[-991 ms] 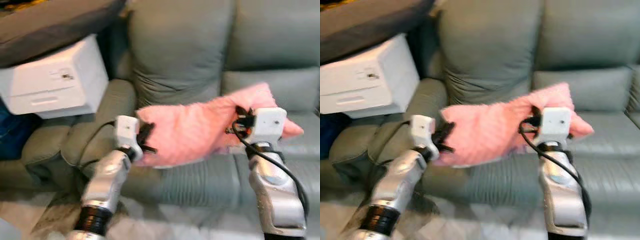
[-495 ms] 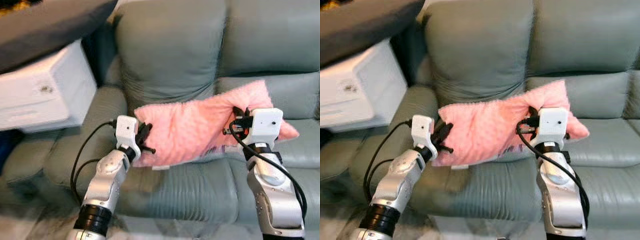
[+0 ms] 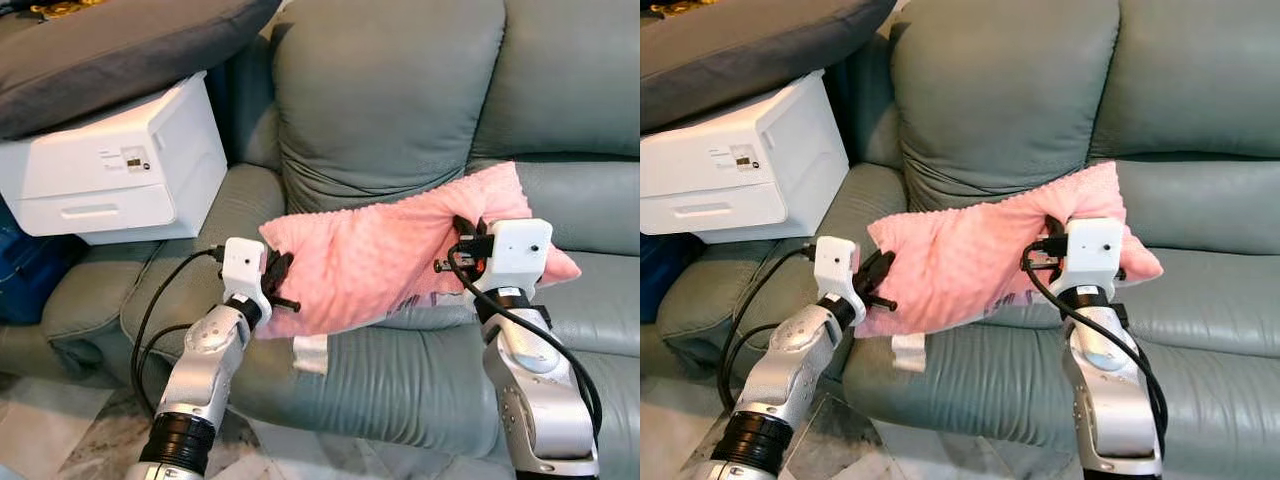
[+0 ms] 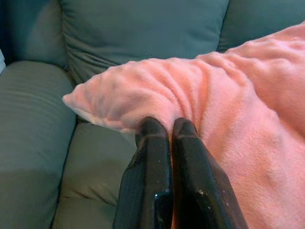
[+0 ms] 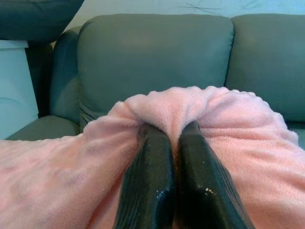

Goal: Move the pillow to the sofa

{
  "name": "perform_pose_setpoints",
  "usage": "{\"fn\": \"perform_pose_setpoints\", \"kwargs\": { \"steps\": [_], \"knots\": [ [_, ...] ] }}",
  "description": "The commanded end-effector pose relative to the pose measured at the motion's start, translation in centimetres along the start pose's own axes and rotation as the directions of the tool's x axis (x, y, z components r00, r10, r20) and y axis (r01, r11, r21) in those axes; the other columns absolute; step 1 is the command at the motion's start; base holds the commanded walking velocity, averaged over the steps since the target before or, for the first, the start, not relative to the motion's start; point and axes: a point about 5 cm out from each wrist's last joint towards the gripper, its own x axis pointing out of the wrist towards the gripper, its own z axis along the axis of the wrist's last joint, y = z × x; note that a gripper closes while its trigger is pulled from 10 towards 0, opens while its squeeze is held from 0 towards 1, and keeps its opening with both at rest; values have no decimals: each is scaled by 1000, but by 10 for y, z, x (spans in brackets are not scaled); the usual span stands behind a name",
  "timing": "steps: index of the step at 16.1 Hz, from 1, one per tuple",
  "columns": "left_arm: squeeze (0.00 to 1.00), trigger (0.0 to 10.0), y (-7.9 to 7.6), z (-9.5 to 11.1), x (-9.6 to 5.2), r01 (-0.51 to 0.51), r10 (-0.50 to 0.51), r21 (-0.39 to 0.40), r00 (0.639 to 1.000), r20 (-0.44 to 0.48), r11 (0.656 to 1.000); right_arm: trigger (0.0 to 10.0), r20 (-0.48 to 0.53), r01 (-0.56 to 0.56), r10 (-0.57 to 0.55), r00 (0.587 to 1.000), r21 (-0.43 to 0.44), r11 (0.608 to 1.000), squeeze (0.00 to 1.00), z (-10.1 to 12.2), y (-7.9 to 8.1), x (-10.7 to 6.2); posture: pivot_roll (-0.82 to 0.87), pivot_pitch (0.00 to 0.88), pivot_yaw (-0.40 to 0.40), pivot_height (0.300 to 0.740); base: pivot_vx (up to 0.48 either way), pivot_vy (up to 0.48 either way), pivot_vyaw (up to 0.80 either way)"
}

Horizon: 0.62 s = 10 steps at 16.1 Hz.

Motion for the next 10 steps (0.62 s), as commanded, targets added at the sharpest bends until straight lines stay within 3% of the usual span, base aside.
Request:
{"fn": "perform_pose_setpoints", "kwargs": {
  "steps": [1, 6, 10],
  "knots": [
    [0, 10000, 5, -2, -1, -14, 15, 20, 1000, -2, 1000, 10000, 32, -20, 20, 999, 10, 1000, 0, 6, 5, 0, -221, 74, 108, 740, 0, 0, 0],
    [0, 10000, 7, -7, 14, -37, 38, 65, 999, -8, 997, 10000, -36, 10, -9, 999, 24, 1000, 0, -13, 5, -14, -243, 161, 119, 740, 0, 0, 0],
    [0, 10000, 6, -8, 27, -58, 58, 82, 998, 2, 995, 10000, -122, 95, -92, 988, 16, 995, 0, -35, -6, -39, -274, 284, 159, 740, 0, 0, 0]
  ]
}}
